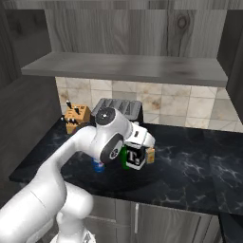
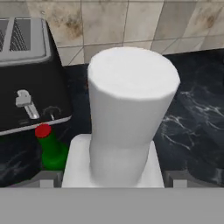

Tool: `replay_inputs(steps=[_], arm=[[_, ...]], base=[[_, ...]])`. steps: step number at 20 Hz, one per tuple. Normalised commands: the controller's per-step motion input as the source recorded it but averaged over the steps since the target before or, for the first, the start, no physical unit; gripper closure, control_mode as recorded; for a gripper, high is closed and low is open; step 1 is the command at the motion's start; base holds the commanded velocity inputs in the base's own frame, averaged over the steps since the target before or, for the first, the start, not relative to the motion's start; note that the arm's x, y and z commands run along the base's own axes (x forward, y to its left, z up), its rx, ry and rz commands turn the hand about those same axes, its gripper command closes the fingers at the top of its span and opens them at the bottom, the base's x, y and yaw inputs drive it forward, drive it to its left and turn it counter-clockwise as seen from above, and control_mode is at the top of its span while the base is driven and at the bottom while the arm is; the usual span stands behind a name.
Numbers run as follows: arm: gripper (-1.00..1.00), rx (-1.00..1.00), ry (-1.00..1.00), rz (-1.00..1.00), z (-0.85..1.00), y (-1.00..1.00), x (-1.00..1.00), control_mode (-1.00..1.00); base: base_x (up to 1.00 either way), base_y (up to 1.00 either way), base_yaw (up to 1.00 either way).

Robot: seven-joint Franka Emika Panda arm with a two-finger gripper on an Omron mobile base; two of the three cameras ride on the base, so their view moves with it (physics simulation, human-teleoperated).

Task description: Sort all alcoholic drinks to one cabinet, and non-alcoholic drinks to the other.

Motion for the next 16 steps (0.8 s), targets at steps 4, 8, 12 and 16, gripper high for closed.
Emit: replay_inputs(steps=[4,8,12,16], arm=[[1.0,0.0,-0.13,0.2,1.0,0.0,-0.62,-1.0],[1.0,0.0,-0.13,0.2,0.98,0.18,-0.56,-1.0],[1.0,-0.02,-0.24,0.21,1.0,0.29,-0.24,-1.0],[1.0,-0.06,-0.27,0.19,1.0,0.33,-0.09,-1.0]], base=[[0.0,0.0,0.0],[0.0,0.0,0.0],[0.0,0.0,0.0],[0.0,0.0,0.0]])
